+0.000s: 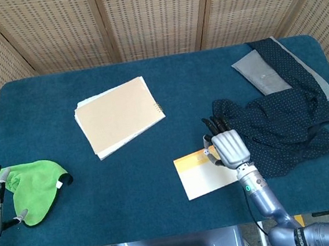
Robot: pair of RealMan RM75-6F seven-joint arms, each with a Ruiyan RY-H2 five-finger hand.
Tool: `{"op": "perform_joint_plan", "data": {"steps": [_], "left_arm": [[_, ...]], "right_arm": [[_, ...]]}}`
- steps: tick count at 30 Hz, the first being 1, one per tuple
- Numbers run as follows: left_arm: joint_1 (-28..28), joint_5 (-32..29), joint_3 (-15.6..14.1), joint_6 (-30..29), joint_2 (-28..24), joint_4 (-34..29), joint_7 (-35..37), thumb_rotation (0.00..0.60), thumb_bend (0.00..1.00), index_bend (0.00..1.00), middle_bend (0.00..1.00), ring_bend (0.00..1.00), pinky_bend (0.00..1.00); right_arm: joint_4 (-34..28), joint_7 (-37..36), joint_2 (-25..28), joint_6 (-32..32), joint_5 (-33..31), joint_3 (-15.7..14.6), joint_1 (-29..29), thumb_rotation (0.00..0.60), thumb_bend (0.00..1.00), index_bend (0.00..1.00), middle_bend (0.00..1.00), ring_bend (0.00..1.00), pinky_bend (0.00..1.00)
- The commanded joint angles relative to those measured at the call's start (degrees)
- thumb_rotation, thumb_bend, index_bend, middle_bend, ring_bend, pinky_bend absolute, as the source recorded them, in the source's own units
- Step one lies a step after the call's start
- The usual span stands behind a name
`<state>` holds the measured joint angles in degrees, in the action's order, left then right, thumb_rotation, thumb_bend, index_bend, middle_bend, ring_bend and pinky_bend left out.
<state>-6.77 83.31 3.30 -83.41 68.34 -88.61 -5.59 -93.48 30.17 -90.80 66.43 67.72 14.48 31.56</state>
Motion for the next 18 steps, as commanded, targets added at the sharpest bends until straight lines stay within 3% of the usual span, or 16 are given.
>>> {"op": "perform_joint_plan", "data": {"steps": [1,8,14,18], "left_arm": [[-0.01,-0.01,0.0,0.01,-0.01,-0.03,-0.04,0.6,0.0,0.0,0.0,0.0,0.0],[-0.06,-0.14,-0.01,0.16,0.05,-0.11,-0.34,0.6,0.0,0.0,0.0,0.0,0.0],[-0.07,-0.17,-0.01,0.18,-0.02,-0.17,-0.3,0.6,0.0,0.0,0.0,0.0,0.0],[-0.09,-0.18,-0.03,0.23,-0.06,-0.19,-0.31,0.6,0.0,0.0,0.0,0.0,0.0]], "right_arm": [[-1.65,1.34,1.65,0.75,-1.01,0.93,0.38,0.6,0.51,0.54,0.14,0.0,0.01],[-2.96,2.15,3.14,1.29,-2.38,0.75,0.46,0.6,0.5,0.53,0.13,0.0,0.01],[-3.03,2.26,3.62,1.31,-2.51,-0.18,0.41,0.6,0.47,0.39,0.04,0.0,0.0],[-3.26,2.21,3.9,1.76,-2.44,-0.65,0.3,0.6,0.47,0.36,0.02,0.0,0.0]]}}
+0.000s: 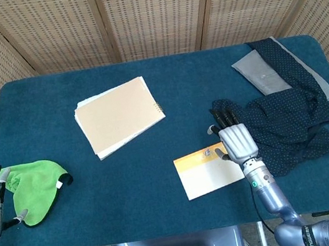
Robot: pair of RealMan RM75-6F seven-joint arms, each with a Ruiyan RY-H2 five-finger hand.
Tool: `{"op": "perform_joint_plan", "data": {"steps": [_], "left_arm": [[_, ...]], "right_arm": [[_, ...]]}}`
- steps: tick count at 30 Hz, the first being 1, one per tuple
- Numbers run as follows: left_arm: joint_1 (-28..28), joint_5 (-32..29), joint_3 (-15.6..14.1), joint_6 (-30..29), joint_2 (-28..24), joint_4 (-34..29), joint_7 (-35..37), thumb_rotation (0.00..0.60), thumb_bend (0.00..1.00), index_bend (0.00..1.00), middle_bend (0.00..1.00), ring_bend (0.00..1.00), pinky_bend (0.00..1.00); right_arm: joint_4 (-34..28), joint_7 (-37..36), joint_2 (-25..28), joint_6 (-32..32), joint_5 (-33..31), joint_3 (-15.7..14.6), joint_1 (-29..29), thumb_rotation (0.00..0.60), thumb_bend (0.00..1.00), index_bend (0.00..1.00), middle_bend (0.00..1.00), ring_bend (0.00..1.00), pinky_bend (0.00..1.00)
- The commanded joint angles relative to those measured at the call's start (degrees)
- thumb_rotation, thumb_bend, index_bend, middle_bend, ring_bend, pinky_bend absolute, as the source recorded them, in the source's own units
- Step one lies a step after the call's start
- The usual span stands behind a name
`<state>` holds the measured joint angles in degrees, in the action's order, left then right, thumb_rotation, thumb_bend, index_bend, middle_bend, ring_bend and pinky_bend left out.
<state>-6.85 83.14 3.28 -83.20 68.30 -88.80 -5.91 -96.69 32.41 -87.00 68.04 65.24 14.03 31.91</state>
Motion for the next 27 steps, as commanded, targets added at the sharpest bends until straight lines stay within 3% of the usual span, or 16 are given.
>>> {"op": "perform_joint_plan", "data": {"steps": [1,6,12,23,27], "left_arm": [[0.0,-0.03,-0.01,0.03,-0.03,0.0,0.04,0.6,0.0,0.0,0.0,0.0,0.0],[0.13,0.06,0.03,-0.31,-0.16,-0.14,0.18,0.6,0.0,0.0,0.0,0.0,0.0],[0.23,0.32,-0.05,-0.6,-0.25,-0.31,0.12,0.6,0.0,0.0,0.0,0.0,0.0],[0.62,0.51,0.1,-1.57,-0.35,-0.27,0.52,0.6,0.0,0.0,0.0,0.0,0.0],[0.68,0.6,0.04,-1.69,-0.26,-0.33,0.19,0.6,0.0,0.0,0.0,0.0,0.0]], "right_arm": [[-0.05,-0.05,0.13,0.3,-0.01,-0.35,-0.11,0.6,0.47,0.36,0.01,0.0,0.0],[-0.11,-0.68,0.62,0.89,-0.09,-1.27,-0.83,0.6,0.45,0.33,0.0,0.0,0.0],[-0.69,-2.24,2.7,2.81,1.92,-3.58,-2.94,0.6,0.38,0.21,0.0,0.0,0.0],[1.79,-11.15,10.4,13.64,12.65,-10.57,-12.35,0.6,0.24,0.01,0.0,0.0,0.0],[3.99,-15.36,11.48,17.53,14.91,-12.72,-16.06,0.6,0.23,0.0,0.0,0.0,0.0]]}}
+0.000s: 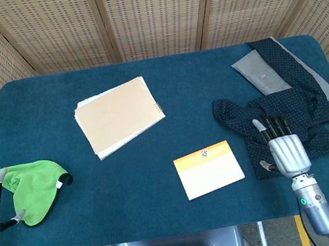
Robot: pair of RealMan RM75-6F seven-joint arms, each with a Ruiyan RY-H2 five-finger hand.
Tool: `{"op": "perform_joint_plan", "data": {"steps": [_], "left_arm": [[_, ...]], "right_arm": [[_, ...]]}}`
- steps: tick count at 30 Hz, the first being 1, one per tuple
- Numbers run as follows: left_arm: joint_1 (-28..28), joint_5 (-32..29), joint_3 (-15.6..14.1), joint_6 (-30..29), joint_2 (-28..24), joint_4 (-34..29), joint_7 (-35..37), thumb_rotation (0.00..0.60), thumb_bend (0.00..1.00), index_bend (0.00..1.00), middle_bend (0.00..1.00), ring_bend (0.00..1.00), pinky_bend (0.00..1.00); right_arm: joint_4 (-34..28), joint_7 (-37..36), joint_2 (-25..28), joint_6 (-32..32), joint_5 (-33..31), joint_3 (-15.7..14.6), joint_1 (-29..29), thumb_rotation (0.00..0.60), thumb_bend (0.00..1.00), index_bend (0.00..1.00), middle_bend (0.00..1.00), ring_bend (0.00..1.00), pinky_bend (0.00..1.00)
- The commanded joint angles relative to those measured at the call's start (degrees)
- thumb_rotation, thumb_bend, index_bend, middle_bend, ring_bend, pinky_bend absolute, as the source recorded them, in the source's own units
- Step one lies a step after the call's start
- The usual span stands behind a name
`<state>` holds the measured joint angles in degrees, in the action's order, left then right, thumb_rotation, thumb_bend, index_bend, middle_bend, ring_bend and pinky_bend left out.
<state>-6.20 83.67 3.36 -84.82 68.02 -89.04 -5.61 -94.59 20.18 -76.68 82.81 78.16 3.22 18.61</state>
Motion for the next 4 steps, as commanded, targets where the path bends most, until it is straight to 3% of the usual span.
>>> {"op": "perform_joint_plan", "data": {"steps": [1,4], "left_arm": [[0.08,0.26,-0.07,-0.26,0.01,-0.25,-0.14,0.6,0.0,0.0,0.0,0.0,0.0],[0.37,1.23,-0.26,-1.3,-0.11,-0.66,-0.28,0.6,0.0,0.0,0.0,0.0,0.0]], "right_arm": [[2.41,-4.21,1.29,3.41,2.51,-2.35,-3.44,0.6,0.23,0.0,0.0,0.0,0.0],[4.38,-6.88,1.62,5.89,4.55,-3.29,-5.47,0.6,0.23,0.0,0.0,0.0,0.0]]}}
